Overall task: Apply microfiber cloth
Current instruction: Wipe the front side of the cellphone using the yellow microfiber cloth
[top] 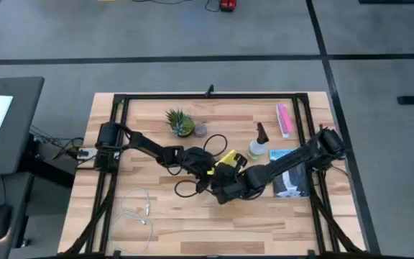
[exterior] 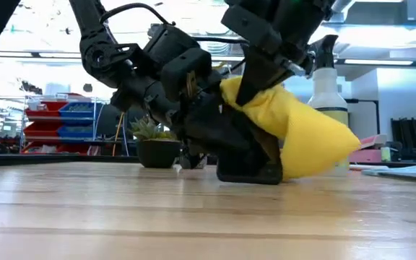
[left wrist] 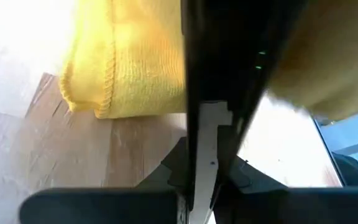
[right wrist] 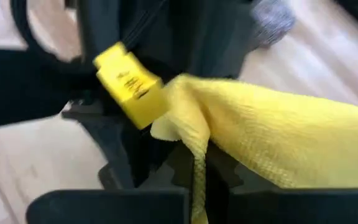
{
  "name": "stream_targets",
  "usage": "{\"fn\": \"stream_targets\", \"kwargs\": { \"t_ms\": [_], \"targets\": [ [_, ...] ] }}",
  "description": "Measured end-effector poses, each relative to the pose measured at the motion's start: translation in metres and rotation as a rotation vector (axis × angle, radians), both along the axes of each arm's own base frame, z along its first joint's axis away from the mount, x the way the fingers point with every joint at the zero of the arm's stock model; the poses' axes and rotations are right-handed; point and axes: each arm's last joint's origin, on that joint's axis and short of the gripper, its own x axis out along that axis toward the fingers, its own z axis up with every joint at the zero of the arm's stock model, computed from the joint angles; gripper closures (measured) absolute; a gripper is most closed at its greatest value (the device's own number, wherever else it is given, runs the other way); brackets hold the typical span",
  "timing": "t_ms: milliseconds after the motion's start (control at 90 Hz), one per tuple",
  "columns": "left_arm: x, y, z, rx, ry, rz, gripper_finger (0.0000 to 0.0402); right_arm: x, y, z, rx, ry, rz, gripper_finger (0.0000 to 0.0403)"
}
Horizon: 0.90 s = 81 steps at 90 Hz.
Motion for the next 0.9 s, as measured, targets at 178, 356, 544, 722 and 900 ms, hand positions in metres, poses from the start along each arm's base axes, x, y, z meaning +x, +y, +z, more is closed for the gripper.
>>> {"fn": "stream_targets", "kwargs": {
  "t_ms": [178, 356, 544, 722, 900],
  "targets": [
    [0.000, 0.000, 0.000, -0.004, 0.001, -0.009, 0.0392, -0.003, -0.002, 0.008, -0.024, -0.028, -0.023, 0.0403],
    [-0.001, -0.002, 0.000, -0.013, 0.004, -0.026, 0.0392, -0.004, 0.005, 0.003, 0.036, -0.019, 0.017, 0.0403],
    [0.000, 0.001, 0.000, -0.018, 0.004, -0.019, 0.0391, -0.011, 0.022, -0.017, 0.145, -0.010, 0.101, 0.0403],
    [0.000, 0.003, 0.000, -0.031, 0.010, -0.003, 0.0388, -0.021, 0.037, -0.029, 0.265, 0.016, 0.146, 0.0403],
    [0.002, 0.003, 0.003, -0.047, -0.019, 0.026, 0.0387, -0.021, 0.047, -0.034, 0.337, -0.002, 0.250, 0.0403]
  ]
}}
